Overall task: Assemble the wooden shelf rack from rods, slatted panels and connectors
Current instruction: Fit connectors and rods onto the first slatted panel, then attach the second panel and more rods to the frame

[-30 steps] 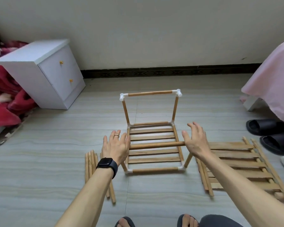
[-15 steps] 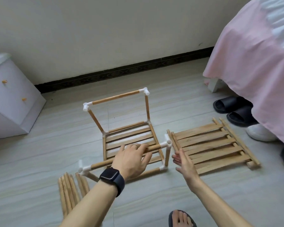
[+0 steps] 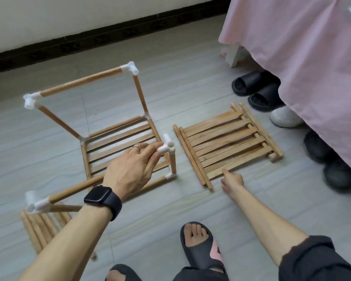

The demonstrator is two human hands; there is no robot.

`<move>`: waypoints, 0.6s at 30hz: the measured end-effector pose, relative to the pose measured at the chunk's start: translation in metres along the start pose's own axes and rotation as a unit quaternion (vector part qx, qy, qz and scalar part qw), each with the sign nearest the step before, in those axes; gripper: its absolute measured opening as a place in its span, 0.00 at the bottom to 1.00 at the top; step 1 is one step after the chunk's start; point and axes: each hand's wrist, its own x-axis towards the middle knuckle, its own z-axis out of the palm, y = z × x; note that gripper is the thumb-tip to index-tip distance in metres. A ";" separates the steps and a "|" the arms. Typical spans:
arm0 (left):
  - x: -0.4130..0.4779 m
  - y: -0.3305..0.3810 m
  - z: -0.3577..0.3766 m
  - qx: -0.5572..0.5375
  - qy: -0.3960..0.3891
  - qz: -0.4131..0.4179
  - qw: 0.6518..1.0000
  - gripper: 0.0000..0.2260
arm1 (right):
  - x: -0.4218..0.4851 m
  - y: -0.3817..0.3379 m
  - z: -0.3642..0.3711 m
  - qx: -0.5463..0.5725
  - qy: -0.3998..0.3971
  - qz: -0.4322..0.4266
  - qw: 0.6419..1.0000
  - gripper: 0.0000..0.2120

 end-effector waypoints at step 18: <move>-0.002 0.033 -0.016 -0.056 -0.093 -0.088 0.990 0.28 | -0.033 -0.071 -0.027 0.257 -0.122 -0.033 0.958 0.09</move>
